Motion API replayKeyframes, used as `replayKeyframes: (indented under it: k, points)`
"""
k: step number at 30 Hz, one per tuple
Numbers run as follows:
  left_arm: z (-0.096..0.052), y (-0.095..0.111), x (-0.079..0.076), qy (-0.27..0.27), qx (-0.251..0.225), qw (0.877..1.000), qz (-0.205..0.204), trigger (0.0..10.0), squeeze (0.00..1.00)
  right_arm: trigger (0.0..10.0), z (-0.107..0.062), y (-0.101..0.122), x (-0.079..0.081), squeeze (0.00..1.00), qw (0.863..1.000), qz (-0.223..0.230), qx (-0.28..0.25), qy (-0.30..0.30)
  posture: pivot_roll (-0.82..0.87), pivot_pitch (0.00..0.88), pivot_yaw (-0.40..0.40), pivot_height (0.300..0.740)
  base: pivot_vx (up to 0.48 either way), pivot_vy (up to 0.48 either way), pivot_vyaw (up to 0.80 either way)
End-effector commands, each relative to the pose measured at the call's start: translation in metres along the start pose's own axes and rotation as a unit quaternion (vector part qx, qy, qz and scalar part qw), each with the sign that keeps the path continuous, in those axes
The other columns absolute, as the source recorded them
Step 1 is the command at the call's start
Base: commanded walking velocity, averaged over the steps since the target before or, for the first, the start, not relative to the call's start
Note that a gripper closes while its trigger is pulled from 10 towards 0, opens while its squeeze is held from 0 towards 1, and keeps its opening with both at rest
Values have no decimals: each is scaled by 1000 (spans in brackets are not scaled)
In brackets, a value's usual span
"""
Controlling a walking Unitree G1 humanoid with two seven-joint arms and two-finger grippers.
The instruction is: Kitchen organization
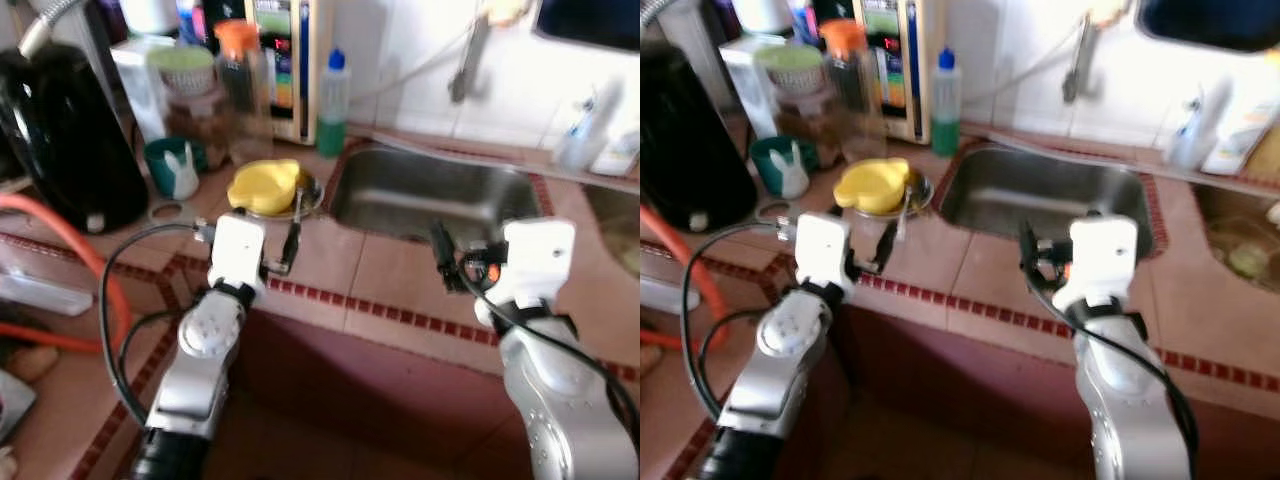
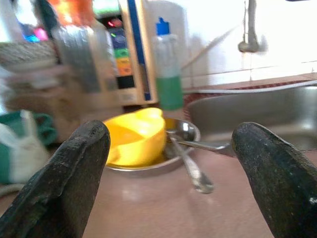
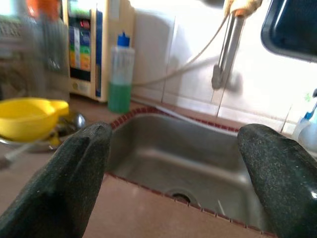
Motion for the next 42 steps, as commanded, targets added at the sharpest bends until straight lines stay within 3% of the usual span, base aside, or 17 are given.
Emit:
replayKeyframes:
  k: [1, 15, 32, 42]
  points:
    - [3, 2, -5, -11, -2, 1000, -1, 10000, 0, 10000, 1, 2, -4, 0, 1000, -8, -2, -6, -33, 0, 24, 740, 0, 0, 0]
    - [7, 1, -12, -30, 3, 999, -20, 10000, 0, 10000, 2, 2, -6, 0, 1000, -11, -4, -9, -36, 0, 21, 740, 0, 0, 0]
    - [6, 0, -12, -34, 6, 999, -25, 10000, 0, 10000, 1, 3, -5, 0, 1000, -10, -4, -8, -36, 0, 20, 740, 0, -418, 0]
    - [7, 4, -10, -29, -4, 999, -37, 10000, 0, 10000, 1, 3, -4, 0, 1000, -8, -5, -4, -34, 0, 18, 740, 0, -27, 0]
Point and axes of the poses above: a point about 5 cm out from each wrist's last joint towards the gripper, its own z axis pointing out of the wrist towards the gripper, its own y axis along the axis of the wrist's last joint, x = y × z, the point moved 4 cm from there along z, pointing out of the wrist towards the gripper, and after that the axes turned 15 degrees about -z, right-handed, at the moved point
